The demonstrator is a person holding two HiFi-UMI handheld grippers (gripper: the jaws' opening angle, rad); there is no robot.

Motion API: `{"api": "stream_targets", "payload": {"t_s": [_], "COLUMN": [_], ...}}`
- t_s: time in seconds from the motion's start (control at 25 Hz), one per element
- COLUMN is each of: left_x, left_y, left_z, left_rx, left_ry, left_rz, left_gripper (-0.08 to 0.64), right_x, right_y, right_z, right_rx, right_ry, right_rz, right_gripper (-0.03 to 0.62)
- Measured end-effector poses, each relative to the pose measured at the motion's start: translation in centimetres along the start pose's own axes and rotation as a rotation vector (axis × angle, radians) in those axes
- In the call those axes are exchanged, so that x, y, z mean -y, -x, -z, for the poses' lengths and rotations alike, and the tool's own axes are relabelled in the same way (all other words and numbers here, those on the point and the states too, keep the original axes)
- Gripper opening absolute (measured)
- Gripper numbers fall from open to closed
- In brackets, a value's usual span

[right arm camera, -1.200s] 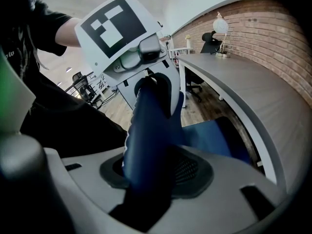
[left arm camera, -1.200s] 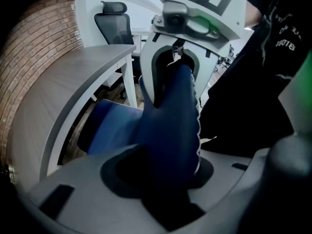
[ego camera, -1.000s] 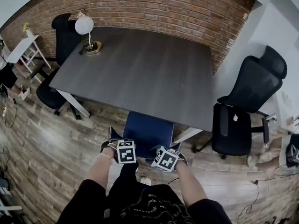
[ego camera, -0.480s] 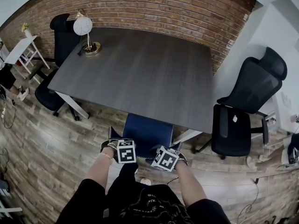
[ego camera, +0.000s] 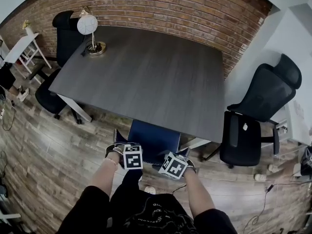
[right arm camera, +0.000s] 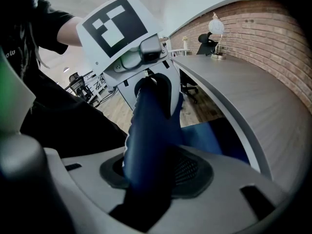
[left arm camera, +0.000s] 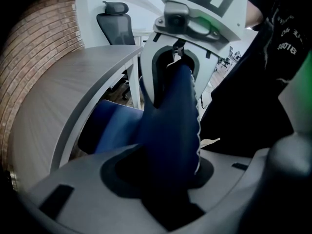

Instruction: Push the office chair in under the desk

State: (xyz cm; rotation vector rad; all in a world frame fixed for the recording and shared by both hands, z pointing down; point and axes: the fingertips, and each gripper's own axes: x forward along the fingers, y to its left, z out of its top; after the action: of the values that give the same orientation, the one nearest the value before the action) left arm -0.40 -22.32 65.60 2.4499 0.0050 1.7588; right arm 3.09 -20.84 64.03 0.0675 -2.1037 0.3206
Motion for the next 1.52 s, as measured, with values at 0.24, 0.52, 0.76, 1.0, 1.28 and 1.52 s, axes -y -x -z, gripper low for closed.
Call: {"api": "stream_targets", "payload": {"t_s": [0.24, 0.52, 0.76, 1.0, 1.28, 1.52], "left_x": [-0.7, -1.5, -2.1, -2.6, -3.7, -4.4], "left_y": [0.1, 0.2, 0.2, 0.4, 0.4, 0.5], "left_z": [-0.2, -0.3, -0.4, -0.4, -0.5, -0.6], "left_rx": [0.0, 0.004, 0.006, 0.006, 0.011, 0.011], "left_ry": [-0.002, -0.004, -0.008, -0.008, -0.013, -0.018], "left_rz": [0.004, -0.007, -0.013, -0.004, -0.011, -0.016], "left_gripper": [0.178, 0.178, 0.176, 0.176, 0.176, 0.176], "right_x": [0.9, 1.5, 2.0, 2.6, 3.4, 4.2], "right_y": [-0.2, 0.0, 0.2, 0.2, 0.4, 0.4], "right_z": [-0.2, -0.5, -0.7, -1.0, -1.1, -1.4], "right_rx": [0.023, 0.016, 0.018, 0.022, 0.009, 0.022], "right_ry": [0.01, 0.014, 0.01, 0.011, 0.002, 0.005], "right_rz": [0.002, 0.001, 0.004, 0.005, 0.002, 0.011], "right_gripper": [0.173, 0.172, 0.171, 0.172, 0.17, 0.17]}}
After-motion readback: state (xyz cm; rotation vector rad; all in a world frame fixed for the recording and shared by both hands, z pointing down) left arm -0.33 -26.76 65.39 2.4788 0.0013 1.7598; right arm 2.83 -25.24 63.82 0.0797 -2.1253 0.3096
